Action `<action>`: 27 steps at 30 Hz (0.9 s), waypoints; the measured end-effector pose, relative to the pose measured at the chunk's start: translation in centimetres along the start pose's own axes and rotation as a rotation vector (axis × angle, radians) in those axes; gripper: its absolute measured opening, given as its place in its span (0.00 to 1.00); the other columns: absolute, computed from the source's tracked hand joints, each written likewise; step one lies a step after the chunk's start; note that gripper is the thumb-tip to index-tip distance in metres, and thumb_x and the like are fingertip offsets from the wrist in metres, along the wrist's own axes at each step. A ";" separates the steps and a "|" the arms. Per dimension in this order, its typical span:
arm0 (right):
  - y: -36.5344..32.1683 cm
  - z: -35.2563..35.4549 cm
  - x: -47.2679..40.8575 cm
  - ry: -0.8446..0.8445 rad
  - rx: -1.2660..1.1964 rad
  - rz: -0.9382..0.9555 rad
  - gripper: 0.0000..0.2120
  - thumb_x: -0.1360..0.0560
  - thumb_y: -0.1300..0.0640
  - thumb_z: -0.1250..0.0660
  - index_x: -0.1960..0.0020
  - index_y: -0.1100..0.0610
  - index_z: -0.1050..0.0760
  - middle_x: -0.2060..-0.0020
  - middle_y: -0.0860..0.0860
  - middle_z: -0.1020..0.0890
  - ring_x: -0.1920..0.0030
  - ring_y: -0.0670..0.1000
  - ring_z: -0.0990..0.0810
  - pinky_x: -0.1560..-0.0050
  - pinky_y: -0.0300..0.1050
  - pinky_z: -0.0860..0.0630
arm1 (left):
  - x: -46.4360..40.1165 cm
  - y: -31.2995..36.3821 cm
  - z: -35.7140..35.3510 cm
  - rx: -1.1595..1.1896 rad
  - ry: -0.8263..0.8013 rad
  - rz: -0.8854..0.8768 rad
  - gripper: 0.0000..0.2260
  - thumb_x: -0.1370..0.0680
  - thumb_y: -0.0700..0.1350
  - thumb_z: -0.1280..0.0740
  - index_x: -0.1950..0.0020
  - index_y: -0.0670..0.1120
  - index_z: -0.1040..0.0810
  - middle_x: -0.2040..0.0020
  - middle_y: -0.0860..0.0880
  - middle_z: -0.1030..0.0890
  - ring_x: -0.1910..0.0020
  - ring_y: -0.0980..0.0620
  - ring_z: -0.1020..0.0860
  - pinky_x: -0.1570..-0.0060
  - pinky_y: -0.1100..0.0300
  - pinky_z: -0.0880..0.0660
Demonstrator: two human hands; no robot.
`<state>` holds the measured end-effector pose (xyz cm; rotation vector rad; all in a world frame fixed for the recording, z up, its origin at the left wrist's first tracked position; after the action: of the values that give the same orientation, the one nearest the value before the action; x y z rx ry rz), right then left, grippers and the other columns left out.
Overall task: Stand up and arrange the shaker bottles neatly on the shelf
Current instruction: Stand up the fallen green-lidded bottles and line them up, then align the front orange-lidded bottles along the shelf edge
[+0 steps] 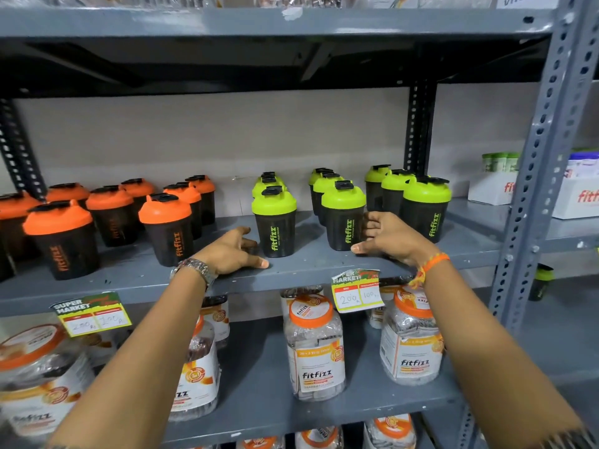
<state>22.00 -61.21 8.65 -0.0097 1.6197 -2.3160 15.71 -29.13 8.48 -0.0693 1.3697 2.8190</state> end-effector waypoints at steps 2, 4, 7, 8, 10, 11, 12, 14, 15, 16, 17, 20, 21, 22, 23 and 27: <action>-0.6 -0.5 1.7 0.131 0.040 -0.024 0.47 0.35 0.70 0.20 0.22 0.65 0.40 0.28 0.62 0.26 0.29 0.58 0.25 0.35 0.53 0.22 | 1.9 0.1 0.8 -0.057 0.013 -0.018 0.46 0.31 0.42 0.21 0.20 0.44 0.44 0.26 0.43 0.28 0.28 0.46 0.29 0.26 0.49 0.34; -1.7 -1.8 4.2 0.296 0.148 -0.008 0.45 0.34 0.67 0.19 0.23 0.65 0.38 0.27 0.62 0.27 0.28 0.58 0.26 0.30 0.53 0.27 | 4.3 -0.2 1.7 -0.069 0.063 -0.072 0.41 0.31 0.41 0.21 0.22 0.44 0.36 0.29 0.45 0.25 0.30 0.49 0.27 0.27 0.51 0.33; -3.3 -5.7 7.8 0.465 0.118 0.154 0.37 0.32 0.67 0.20 0.27 0.63 0.31 0.34 0.59 0.21 0.33 0.56 0.22 0.34 0.46 0.26 | 8.2 -1.6 3.9 -0.042 0.240 -0.185 0.26 0.32 0.39 0.21 0.35 0.48 0.22 0.41 0.50 0.17 0.43 0.57 0.19 0.38 0.59 0.23; -3.8 -7.4 8.7 0.479 0.037 0.220 0.35 0.32 0.69 0.21 0.28 0.61 0.29 0.37 0.57 0.19 0.36 0.54 0.20 0.36 0.44 0.25 | 9.4 -2.6 4.9 -0.020 0.343 -0.208 0.20 0.32 0.38 0.21 0.42 0.50 0.19 0.48 0.51 0.15 0.50 0.59 0.17 0.45 0.63 0.21; -4.8 -11.2 9.2 0.446 -0.079 0.342 0.29 0.32 0.69 0.21 0.36 0.54 0.24 0.44 0.52 0.17 0.43 0.49 0.16 0.40 0.42 0.21 | 11.3 -5.2 7.8 -0.020 0.610 -0.219 0.14 0.31 0.35 0.23 0.54 0.52 0.19 0.58 0.51 0.15 0.60 0.59 0.17 0.56 0.68 0.21; -5.1 -13.0 8.8 0.402 -0.105 0.382 0.27 0.33 0.69 0.20 0.39 0.52 0.24 0.47 0.51 0.16 0.46 0.48 0.15 0.43 0.42 0.19 | 12.1 -6.6 9.2 -0.038 0.738 -0.207 0.13 0.31 0.34 0.24 0.58 0.51 0.20 0.61 0.50 0.16 0.63 0.57 0.18 0.59 0.66 0.20; -5.5 -15.2 8.0 0.341 -0.112 0.404 0.26 0.34 0.68 0.20 0.41 0.51 0.24 0.49 0.50 0.16 0.47 0.48 0.15 0.44 0.41 0.19 | 12.8 -8.3 10.8 -0.056 0.858 -0.181 0.11 0.32 0.35 0.24 0.59 0.49 0.22 0.63 0.50 0.17 0.65 0.53 0.18 0.59 0.59 0.19; -6.6 -19.5 6.1 0.198 -0.107 0.416 0.28 0.34 0.68 0.19 0.39 0.54 0.24 0.49 0.52 0.16 0.49 0.49 0.16 0.46 0.39 0.19 | 14.0 -11.4 14.0 -0.063 1.044 -0.116 0.11 0.33 0.38 0.24 0.59 0.46 0.26 0.66 0.47 0.19 0.65 0.45 0.19 0.57 0.51 0.20; -7.1 -21.5 5.0 0.139 -0.098 0.401 0.30 0.34 0.68 0.19 0.36 0.57 0.25 0.48 0.53 0.17 0.49 0.50 0.17 0.45 0.39 0.19 | 14.3 -12.8 15.4 -0.061 1.096 -0.095 0.12 0.34 0.40 0.25 0.58 0.46 0.27 0.65 0.46 0.20 0.64 0.42 0.19 0.56 0.48 0.20; -7.6 -23.1 3.9 0.090 -0.085 0.373 0.32 0.35 0.68 0.19 0.34 0.59 0.26 0.46 0.55 0.18 0.48 0.51 0.18 0.45 0.40 0.20 | 14.1 -14.0 16.5 -0.080 1.121 -0.072 0.14 0.35 0.41 0.24 0.56 0.47 0.27 0.62 0.44 0.20 0.61 0.39 0.19 0.54 0.45 0.21; -8.2 -24.7 2.7 0.038 -0.077 0.332 0.35 0.35 0.68 0.19 0.31 0.61 0.28 0.45 0.55 0.20 0.46 0.52 0.20 0.43 0.41 0.20 | 14.1 -15.0 17.4 -0.122 1.123 -0.041 0.17 0.36 0.41 0.23 0.53 0.47 0.27 0.58 0.42 0.20 0.57 0.38 0.20 0.52 0.43 0.22; -10.0 -27.7 -0.7 -0.074 -0.083 0.207 0.43 0.34 0.71 0.20 0.25 0.64 0.37 0.40 0.57 0.26 0.41 0.53 0.24 0.36 0.49 0.23 | 13.3 -16.6 19.3 -0.198 1.048 0.038 0.29 0.38 0.42 0.20 0.41 0.42 0.28 0.44 0.38 0.24 0.43 0.37 0.23 0.41 0.44 0.24; -10.5 -28.1 -1.8 -0.094 -0.079 0.180 0.46 0.34 0.72 0.21 0.23 0.64 0.40 0.40 0.56 0.27 0.39 0.54 0.26 0.35 0.51 0.24 | 12.8 -16.7 19.6 -0.208 0.997 0.051 0.33 0.37 0.42 0.19 0.37 0.40 0.29 0.40 0.37 0.26 0.39 0.37 0.25 0.37 0.46 0.27; -10.8 -28.5 -2.9 -0.116 -0.061 0.159 0.48 0.34 0.73 0.21 0.22 0.63 0.43 0.39 0.55 0.29 0.38 0.53 0.26 0.35 0.52 0.24 | 12.4 -16.8 20.2 -0.216 0.943 0.062 0.36 0.37 0.42 0.19 0.34 0.37 0.31 0.37 0.36 0.28 0.36 0.37 0.27 0.35 0.47 0.29; -11.2 -28.8 -3.8 -0.149 -0.041 0.146 0.49 0.34 0.74 0.22 0.21 0.62 0.46 0.38 0.54 0.30 0.38 0.53 0.26 0.37 0.50 0.23 | 11.9 -16.9 20.8 -0.215 0.891 0.063 0.39 0.37 0.42 0.18 0.33 0.36 0.34 0.35 0.35 0.28 0.35 0.36 0.28 0.33 0.47 0.29; -11.7 -30.3 -4.8 -0.291 -0.021 0.170 0.43 0.33 0.80 0.27 0.24 0.60 0.40 0.37 0.57 0.22 0.43 0.52 0.19 0.52 0.40 0.17 | 10.6 -17.4 23.1 -0.169 0.665 0.144 0.47 0.35 0.43 0.18 0.27 0.35 0.44 0.33 0.38 0.26 0.33 0.37 0.26 0.35 0.48 0.29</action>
<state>18.06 -28.60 9.28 -0.1968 1.4401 -2.0603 4.75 -0.37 8.59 -1.0273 1.2287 3.1714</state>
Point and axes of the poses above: each hand's wrist, its own x-axis away from the middle knuckle, its own z-axis out of the back of the hand, y = z × x, the point moved 2 cm from there along -x, towards the middle knuckle
